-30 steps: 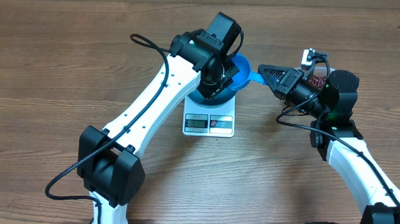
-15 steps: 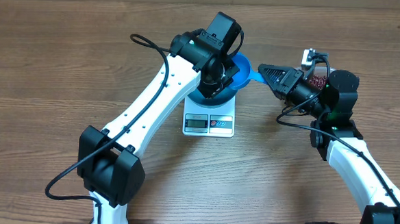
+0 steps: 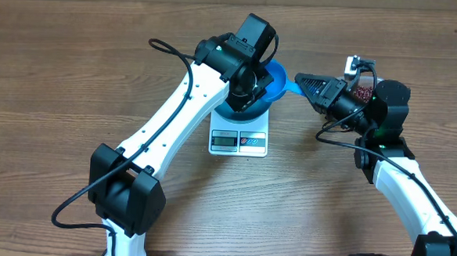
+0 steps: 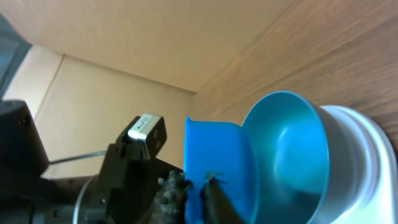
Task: Scoop item into bowl and weigh 150g on scale
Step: 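Bring the right gripper to the blue cup's handle above the bowl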
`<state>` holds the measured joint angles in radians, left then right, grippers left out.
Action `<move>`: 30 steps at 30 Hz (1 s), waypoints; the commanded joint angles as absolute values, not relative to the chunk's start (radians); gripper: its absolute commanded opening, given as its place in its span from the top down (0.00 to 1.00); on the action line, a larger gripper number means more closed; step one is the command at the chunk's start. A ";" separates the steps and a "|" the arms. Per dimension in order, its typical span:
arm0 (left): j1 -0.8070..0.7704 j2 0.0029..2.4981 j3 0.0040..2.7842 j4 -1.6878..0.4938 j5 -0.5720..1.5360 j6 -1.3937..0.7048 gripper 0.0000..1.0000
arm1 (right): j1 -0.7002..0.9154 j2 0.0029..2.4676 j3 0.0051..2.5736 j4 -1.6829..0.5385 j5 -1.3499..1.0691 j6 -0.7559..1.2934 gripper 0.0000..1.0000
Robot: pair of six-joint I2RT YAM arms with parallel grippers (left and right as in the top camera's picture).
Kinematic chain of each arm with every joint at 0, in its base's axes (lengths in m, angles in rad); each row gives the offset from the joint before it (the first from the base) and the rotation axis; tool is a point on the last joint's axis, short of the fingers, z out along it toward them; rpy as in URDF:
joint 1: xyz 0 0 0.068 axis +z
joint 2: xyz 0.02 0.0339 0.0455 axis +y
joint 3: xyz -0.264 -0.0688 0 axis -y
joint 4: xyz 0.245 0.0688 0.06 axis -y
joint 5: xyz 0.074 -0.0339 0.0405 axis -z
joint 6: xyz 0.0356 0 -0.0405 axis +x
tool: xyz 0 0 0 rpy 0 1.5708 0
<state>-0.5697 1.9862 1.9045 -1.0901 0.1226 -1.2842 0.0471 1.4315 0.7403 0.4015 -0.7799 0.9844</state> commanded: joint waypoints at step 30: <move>-0.577 1.968 1.927 -1.069 0.105 -1.305 0.00 | 0.046 1.431 0.753 0.401 -0.804 0.974 0.96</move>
